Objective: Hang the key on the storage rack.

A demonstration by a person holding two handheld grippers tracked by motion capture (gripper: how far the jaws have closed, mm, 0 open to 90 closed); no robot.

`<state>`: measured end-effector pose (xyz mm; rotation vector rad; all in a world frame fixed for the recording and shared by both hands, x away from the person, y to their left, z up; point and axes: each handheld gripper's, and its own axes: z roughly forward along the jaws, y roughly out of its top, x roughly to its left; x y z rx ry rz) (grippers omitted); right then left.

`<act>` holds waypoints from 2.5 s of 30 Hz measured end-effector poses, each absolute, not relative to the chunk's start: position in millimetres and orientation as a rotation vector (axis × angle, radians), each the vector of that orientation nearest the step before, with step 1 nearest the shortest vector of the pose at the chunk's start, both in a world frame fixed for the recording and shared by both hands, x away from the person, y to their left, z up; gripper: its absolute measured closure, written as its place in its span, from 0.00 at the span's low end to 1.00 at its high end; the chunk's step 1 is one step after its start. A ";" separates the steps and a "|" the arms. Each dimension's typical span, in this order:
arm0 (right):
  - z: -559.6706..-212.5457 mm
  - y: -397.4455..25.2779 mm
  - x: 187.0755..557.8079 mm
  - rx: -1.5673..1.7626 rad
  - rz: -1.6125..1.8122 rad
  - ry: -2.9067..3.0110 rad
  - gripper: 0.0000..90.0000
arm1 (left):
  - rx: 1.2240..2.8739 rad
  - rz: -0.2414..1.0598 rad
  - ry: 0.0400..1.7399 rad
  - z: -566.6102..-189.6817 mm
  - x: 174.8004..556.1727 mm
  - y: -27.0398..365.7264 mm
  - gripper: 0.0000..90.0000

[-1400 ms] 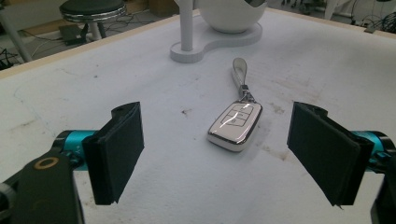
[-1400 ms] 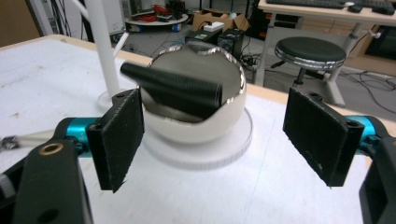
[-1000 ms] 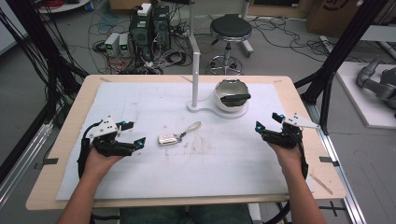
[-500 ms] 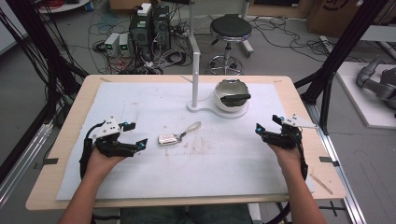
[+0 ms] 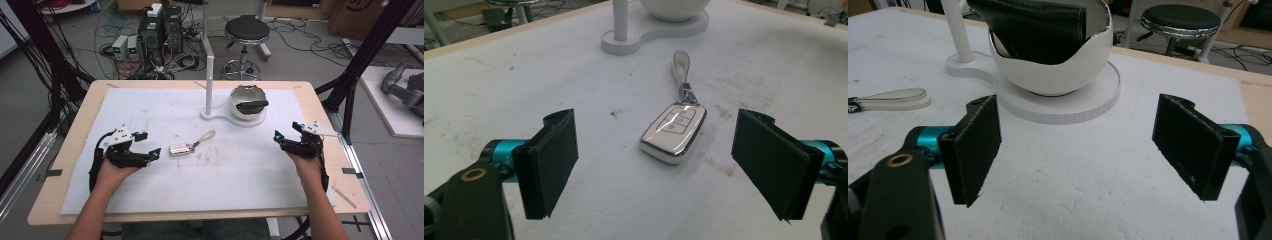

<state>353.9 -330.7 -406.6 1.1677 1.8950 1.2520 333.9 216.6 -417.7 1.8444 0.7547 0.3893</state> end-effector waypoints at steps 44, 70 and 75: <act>-410.6 -323.0 362.6 1.191 1.322 1.927 0.22 | 2.230 0.344 0.748 -445.6 406.3 78.1 0.50; -409.7 -315.1 361.7 1.143 1.285 1.953 0.22 | 2.030 0.298 0.790 -408.0 392.8 97.5 0.90; -409.6 -314.3 361.5 1.137 1.286 1.958 0.22 | 1.966 0.324 0.763 -387.7 389.1 101.2 0.90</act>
